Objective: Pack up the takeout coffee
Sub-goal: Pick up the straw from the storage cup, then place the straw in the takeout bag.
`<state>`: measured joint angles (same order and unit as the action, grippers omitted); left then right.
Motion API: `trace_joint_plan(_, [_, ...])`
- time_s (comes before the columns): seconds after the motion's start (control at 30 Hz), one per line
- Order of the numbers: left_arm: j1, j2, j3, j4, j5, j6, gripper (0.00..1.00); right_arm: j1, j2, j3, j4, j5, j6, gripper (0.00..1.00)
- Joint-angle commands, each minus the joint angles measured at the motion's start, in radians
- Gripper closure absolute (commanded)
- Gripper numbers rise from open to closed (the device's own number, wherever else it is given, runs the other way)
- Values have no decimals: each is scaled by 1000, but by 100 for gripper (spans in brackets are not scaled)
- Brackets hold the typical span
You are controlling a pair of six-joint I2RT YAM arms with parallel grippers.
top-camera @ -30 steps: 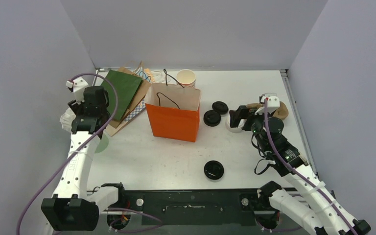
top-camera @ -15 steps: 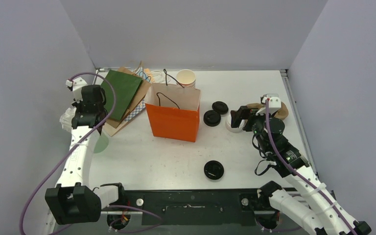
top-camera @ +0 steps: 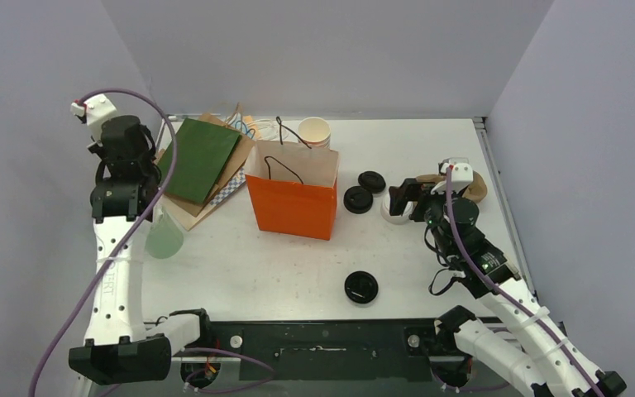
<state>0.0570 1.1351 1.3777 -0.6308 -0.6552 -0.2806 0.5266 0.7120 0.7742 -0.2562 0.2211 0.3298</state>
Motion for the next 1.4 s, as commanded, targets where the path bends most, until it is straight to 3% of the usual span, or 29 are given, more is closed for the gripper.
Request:
trace_joint_plan(0.0, [6,0,177,-29,17,56,100,7,8,13,30,18,-7,0])
trace_joint_plan(0.2, [6,29,444,-66,125,70,100,7,19,15,34,21,-9,0])
trace_joint_plan(0.4, [6,57,641,-63,375,-16,100,7,27,10,43,25,-6,0])
trace_joint_plan(0.93, [6,134,604,334,1113,-363,100,7,8,9,23,26,11,0])
trace_joint_plan(1.13, [6,139,566,399,1246,-428,100,7,7,17,12,17,24,0])
trace_joint_plan(1.37, [2,126,531,375,1291,-439,100,7,-1,16,8,5,41,0])
